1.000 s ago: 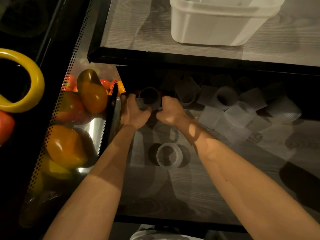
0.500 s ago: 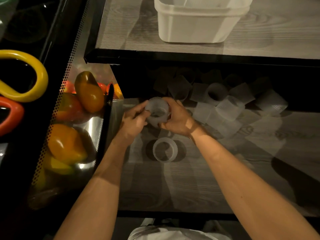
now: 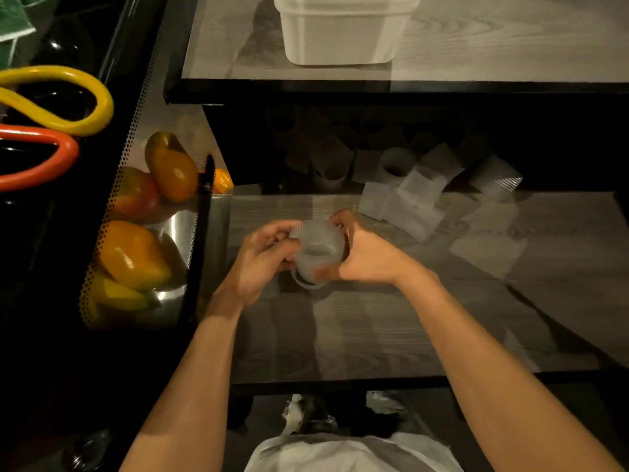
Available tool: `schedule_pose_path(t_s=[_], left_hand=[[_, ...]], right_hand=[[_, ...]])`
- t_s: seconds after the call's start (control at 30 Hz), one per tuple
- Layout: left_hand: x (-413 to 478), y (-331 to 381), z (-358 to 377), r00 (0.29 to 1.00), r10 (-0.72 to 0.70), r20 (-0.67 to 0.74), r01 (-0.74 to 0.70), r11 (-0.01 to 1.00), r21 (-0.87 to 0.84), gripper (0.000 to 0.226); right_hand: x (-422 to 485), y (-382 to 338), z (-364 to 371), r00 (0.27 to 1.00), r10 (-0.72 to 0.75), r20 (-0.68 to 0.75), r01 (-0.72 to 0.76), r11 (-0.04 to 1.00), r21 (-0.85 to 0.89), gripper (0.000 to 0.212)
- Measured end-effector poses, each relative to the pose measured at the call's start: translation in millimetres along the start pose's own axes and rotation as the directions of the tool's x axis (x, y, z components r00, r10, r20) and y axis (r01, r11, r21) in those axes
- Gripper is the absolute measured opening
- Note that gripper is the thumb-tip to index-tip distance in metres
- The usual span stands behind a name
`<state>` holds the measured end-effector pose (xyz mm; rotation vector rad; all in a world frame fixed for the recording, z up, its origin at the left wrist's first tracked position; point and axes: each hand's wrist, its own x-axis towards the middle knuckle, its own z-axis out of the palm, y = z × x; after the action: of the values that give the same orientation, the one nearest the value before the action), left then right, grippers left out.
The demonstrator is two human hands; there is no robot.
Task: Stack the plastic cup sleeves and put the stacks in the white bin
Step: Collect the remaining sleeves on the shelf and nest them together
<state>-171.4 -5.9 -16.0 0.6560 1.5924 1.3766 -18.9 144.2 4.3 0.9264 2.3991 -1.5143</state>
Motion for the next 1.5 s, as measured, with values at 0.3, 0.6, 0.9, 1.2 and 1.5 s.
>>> schedule_pose_path(t_s=[0.3, 0.6, 0.9, 1.2, 1.5], left_hand=[[-16.5, -27.0, 15.0, 0.973, 0.113, -0.201, -0.064, 0.97, 0.234, 0.027], [-11.4, -45.9, 52.7, 0.992, 0.026, -0.125, 0.008, 0.965, 0.264, 0.028], [21.6, -37.7, 126.6, 0.996, -0.081, 0.037, 0.062, 0.93, 0.362, 0.031], [72.5, 3.9, 153.8, 0.988, -0.07, -0.138, 0.134, 0.832, 0.538, 0.014], [120.2, 43.5, 204.6, 0.997, -0.004, -0.074, 0.051, 0.766, 0.641, 0.046]], right_hand=[[-4.9, 13.9, 42.5, 0.973, -0.06, -0.222, 0.044, 0.996, -0.075, 0.079], [-27.0, 51.5, 43.9, 0.975, 0.072, -0.212, -0.089, 0.994, -0.069, 0.09], [-59.9, 102.3, -16.3, 0.936, 0.202, -0.287, -0.227, 0.972, -0.056, 0.093], [-61.5, 143.1, -84.3, 0.897, 0.299, -0.325, -0.307, 0.951, 0.027, 0.067], [-8.5, 125.3, -121.2, 0.824, 0.348, -0.447, -0.145, 0.892, 0.427, 0.038]])
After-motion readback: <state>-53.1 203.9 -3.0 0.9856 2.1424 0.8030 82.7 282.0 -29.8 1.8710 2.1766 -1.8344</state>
